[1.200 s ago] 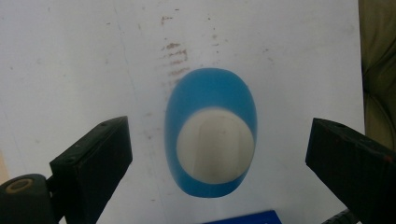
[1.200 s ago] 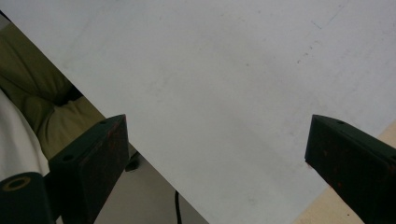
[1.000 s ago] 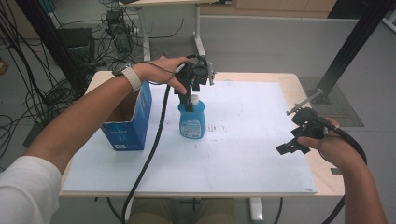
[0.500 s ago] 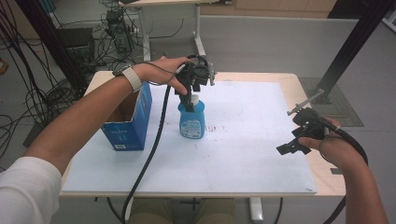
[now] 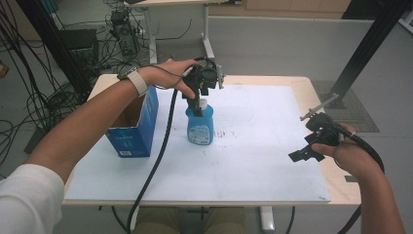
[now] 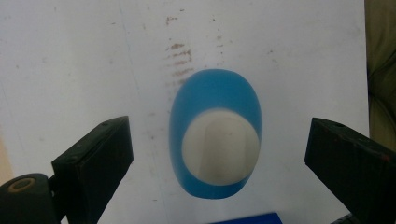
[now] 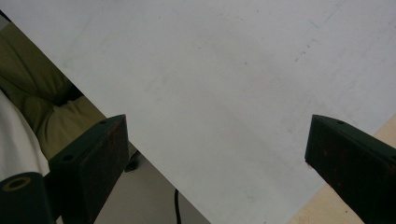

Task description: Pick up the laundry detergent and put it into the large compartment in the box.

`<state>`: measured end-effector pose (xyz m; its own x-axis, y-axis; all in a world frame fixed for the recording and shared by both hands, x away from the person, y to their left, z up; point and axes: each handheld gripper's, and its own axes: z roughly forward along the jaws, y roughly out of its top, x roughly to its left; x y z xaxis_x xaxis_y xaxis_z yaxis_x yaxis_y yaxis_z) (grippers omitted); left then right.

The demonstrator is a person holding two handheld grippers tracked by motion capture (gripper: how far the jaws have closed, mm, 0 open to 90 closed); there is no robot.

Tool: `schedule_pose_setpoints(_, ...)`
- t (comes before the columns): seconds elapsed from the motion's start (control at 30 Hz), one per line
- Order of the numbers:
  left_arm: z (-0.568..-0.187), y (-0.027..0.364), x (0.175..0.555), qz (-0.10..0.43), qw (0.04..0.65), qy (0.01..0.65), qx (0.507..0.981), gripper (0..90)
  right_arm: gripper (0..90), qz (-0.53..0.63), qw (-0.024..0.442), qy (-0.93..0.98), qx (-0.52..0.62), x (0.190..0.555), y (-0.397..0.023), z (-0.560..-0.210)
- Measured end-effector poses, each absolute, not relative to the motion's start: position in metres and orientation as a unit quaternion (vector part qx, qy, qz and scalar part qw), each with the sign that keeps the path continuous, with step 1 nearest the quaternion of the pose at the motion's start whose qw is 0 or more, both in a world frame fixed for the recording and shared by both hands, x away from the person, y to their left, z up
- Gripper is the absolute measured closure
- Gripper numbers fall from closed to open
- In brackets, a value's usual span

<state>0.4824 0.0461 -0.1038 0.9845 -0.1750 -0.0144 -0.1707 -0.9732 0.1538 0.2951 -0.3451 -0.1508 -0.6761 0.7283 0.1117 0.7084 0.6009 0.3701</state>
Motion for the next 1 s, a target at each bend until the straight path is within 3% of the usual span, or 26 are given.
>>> schedule_pose_setpoints(1.0, -0.1056, 0.0455, 0.4846, -0.014, 0.076, -0.082, 0.994, 8.1, 6.3, 0.196, 0.025, 0.894, 0.402, 0.2958, -0.3466, -0.1522)
